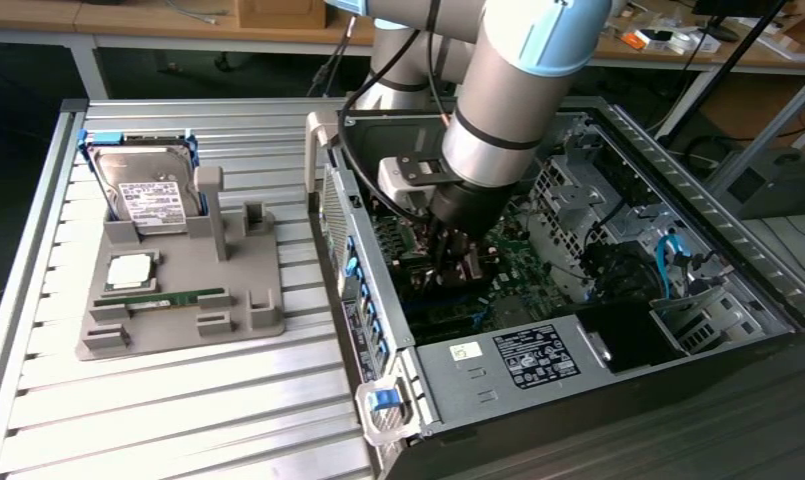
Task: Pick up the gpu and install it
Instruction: 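Insert the gpu into the slot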
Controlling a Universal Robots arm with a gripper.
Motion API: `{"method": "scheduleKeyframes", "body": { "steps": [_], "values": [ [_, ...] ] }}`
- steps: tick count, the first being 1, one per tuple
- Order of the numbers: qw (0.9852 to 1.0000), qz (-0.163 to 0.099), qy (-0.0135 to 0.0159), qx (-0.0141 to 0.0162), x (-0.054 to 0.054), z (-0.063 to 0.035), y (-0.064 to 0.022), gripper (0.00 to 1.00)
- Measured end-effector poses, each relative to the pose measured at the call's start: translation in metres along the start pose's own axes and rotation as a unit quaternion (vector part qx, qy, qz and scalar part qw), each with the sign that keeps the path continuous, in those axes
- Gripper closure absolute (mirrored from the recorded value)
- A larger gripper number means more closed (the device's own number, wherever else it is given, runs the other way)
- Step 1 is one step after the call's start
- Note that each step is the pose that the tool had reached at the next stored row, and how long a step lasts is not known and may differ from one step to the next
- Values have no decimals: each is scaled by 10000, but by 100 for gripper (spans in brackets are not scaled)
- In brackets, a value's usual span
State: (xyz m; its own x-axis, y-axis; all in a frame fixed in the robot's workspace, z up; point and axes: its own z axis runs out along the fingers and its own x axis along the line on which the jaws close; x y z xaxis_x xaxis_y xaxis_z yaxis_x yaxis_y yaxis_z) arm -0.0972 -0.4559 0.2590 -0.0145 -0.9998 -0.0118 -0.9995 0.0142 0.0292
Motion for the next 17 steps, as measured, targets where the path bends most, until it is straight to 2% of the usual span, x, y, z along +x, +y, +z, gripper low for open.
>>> {"method": "scheduleKeyframes", "body": {
  "steps": [10, 14, 17],
  "values": [
    [10000, 0, -1, 17, -1, -46, 4, 73],
    [10000, -33, 20, 16, 1, -48, 4, 73],
    [9999, -99, 23, 16, 0, -48, 4, 73]
  ]
}}
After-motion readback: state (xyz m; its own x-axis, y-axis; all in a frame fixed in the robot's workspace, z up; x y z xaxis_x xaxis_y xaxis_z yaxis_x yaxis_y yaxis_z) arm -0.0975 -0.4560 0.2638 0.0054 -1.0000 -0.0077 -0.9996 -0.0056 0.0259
